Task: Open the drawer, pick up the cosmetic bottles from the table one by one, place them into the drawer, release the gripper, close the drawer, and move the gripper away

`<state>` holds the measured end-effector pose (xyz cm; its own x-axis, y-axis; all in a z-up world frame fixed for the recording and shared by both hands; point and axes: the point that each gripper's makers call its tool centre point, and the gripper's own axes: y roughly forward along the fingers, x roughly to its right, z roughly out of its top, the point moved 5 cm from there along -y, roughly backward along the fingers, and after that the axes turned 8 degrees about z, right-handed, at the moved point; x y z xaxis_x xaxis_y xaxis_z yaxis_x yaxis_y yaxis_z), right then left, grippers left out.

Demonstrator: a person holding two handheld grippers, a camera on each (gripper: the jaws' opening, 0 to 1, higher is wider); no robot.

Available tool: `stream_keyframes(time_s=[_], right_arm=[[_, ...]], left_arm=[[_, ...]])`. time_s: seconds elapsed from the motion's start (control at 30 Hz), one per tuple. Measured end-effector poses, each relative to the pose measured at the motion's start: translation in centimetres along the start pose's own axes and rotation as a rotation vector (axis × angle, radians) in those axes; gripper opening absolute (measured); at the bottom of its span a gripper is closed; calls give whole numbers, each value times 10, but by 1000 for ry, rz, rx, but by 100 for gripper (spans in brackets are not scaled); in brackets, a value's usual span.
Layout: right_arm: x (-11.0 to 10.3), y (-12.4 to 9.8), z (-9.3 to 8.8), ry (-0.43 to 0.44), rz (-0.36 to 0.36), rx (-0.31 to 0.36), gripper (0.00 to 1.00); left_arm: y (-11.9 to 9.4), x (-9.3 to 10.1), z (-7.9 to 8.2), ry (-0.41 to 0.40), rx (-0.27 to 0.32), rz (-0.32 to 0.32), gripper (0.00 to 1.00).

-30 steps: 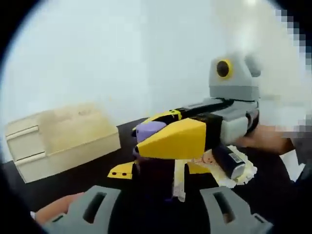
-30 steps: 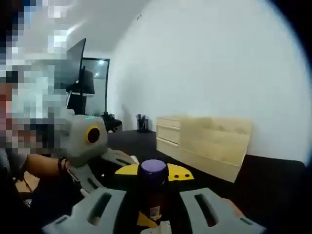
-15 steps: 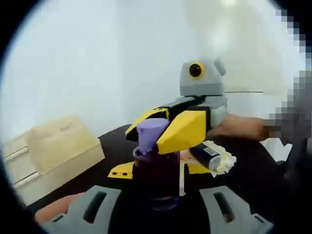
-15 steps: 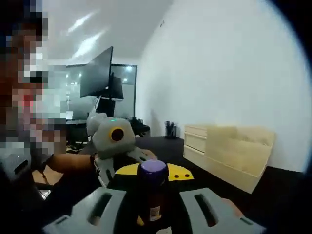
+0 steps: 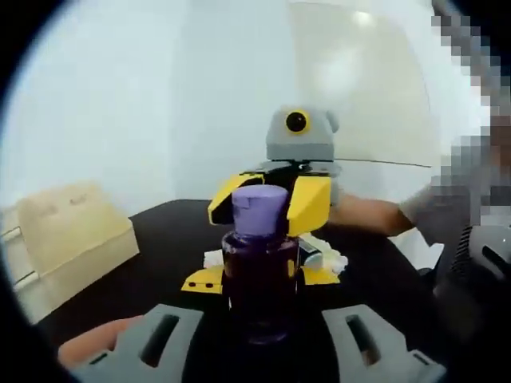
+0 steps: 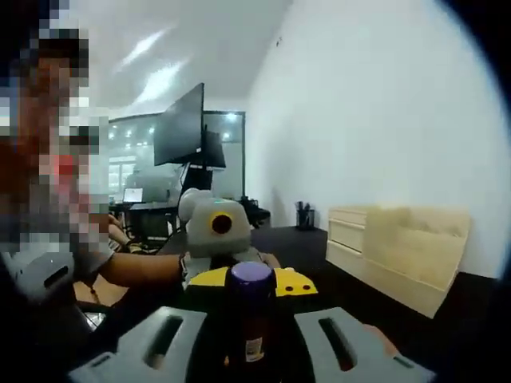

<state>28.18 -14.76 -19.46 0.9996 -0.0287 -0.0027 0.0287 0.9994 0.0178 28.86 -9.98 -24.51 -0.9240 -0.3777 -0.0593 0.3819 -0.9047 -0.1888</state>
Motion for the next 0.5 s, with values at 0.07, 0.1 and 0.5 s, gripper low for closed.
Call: stream_keyframes(time_s=[0.07, 0.1, 0.5], right_arm=[[0, -1, -1, -9, 1, -5, 15], [1, -1, -1, -9, 2, -3, 15], [19, -8, 4, -55, -157, 54, 19]], left_arm=[[0, -1, -1, 3, -5, 2, 27], [-1, -2, 0, 2, -6, 2, 27], [7, -15, -2, 3, -14, 174, 27]])
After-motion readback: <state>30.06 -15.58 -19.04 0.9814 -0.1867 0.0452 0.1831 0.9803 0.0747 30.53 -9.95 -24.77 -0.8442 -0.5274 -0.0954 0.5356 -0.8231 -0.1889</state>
